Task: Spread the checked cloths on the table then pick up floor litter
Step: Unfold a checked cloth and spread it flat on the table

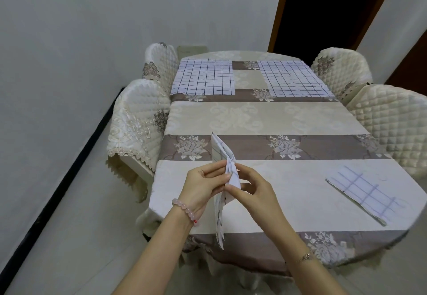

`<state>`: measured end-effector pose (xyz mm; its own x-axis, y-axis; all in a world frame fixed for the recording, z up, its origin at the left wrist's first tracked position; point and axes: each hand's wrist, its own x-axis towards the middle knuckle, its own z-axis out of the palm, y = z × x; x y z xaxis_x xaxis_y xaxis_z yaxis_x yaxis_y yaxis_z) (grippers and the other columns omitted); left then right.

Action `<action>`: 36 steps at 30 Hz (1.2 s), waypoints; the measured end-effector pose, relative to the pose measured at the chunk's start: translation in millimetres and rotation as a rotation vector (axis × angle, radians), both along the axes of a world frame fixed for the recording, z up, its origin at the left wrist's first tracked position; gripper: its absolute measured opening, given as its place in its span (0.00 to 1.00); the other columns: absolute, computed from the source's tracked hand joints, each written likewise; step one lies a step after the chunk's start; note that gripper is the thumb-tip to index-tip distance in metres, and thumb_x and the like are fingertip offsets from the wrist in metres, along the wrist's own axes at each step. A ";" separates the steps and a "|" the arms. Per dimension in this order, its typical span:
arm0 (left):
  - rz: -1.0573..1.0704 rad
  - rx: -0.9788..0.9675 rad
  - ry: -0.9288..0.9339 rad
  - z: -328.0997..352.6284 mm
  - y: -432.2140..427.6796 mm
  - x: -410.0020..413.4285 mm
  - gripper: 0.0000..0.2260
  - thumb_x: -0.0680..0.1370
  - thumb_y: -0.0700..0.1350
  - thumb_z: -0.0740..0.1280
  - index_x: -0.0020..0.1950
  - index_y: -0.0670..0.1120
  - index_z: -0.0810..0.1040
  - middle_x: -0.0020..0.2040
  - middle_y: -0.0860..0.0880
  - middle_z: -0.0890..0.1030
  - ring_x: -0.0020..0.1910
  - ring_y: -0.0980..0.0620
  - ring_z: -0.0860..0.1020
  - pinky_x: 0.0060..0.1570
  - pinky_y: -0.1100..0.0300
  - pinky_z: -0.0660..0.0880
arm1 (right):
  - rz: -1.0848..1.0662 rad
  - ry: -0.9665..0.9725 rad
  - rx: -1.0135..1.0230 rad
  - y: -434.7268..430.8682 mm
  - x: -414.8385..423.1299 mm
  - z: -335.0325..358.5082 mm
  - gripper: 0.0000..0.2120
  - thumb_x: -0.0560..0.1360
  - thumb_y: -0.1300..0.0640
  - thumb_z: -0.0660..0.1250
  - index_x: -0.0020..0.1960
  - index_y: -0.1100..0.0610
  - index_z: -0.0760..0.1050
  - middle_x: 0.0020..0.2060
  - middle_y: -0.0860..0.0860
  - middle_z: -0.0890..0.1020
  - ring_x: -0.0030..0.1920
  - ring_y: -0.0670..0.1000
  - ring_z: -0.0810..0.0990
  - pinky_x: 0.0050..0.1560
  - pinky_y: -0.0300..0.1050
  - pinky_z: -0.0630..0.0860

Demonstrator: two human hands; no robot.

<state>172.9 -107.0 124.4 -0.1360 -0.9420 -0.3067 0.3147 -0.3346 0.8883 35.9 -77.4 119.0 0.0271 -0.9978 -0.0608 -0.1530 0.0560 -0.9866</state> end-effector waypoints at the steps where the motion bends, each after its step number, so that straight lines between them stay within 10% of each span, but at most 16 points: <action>1: -0.002 -0.008 -0.010 0.2 -0.3 -0.5 0.16 0.73 0.30 0.69 0.60 0.41 0.80 0.53 0.43 0.85 0.49 0.49 0.85 0.44 0.62 0.82 | 0.013 0.012 0.008 -0.9 -0.6 -0.9 0.24 0.71 0.57 0.72 0.65 0.47 0.72 0.56 0.40 0.80 0.51 0.45 0.82 0.45 0.33 0.78; 9: 0.011 -0.037 -0.100 2.4 -5.5 6.9 0.13 0.72 0.30 0.70 0.52 0.42 0.83 0.43 0.48 0.86 0.41 0.54 0.83 0.40 0.67 0.81 | -0.135 -0.091 -0.036 -12.1 -12.5 -4.3 0.06 0.75 0.61 0.67 0.47 0.56 0.82 0.38 0.50 0.84 0.39 0.44 0.79 0.40 0.34 0.75; 18: 0.209 -0.081 -0.182 16.6 -26.2 72.2 0.08 0.76 0.33 0.65 0.44 0.45 0.79 0.41 0.47 0.79 0.38 0.54 0.77 0.33 0.67 0.78 | -0.254 -0.165 0.127 -37.6 -71.2 1.6 0.06 0.75 0.58 0.67 0.43 0.60 0.81 0.38 0.55 0.79 0.41 0.53 0.75 0.45 0.50 0.70; 23: 0.369 -0.141 -0.286 19.5 -44.7 92.7 0.08 0.76 0.34 0.66 0.42 0.47 0.78 0.40 0.47 0.79 0.36 0.54 0.77 0.31 0.69 0.78 | -0.299 -0.030 0.082 -51.8 -96.5 4.0 0.09 0.75 0.57 0.67 0.39 0.61 0.79 0.30 0.46 0.78 0.33 0.42 0.74 0.36 0.32 0.72; 27: 0.371 -0.205 -0.453 10.1 -64.7 96.7 0.09 0.75 0.35 0.68 0.40 0.49 0.77 0.39 0.49 0.80 0.36 0.56 0.78 0.37 0.66 0.77 | -0.225 0.081 0.093 -63.4 -107.5 -2.3 0.19 0.75 0.54 0.67 0.41 0.72 0.72 0.35 0.55 0.66 0.35 0.47 0.63 0.34 0.41 0.62; 36: 0.555 0.052 -0.595 -73.7 -88.4 86.7 0.04 0.76 0.32 0.66 0.49 0.39 0.77 0.37 0.45 0.72 0.47 0.46 0.70 0.35 0.68 0.70 | -0.107 0.000 0.524 -37.2 -115.2 -63.3 0.07 0.73 0.55 0.69 0.51 0.54 0.79 0.44 0.51 0.84 0.41 0.51 0.82 0.38 0.41 0.76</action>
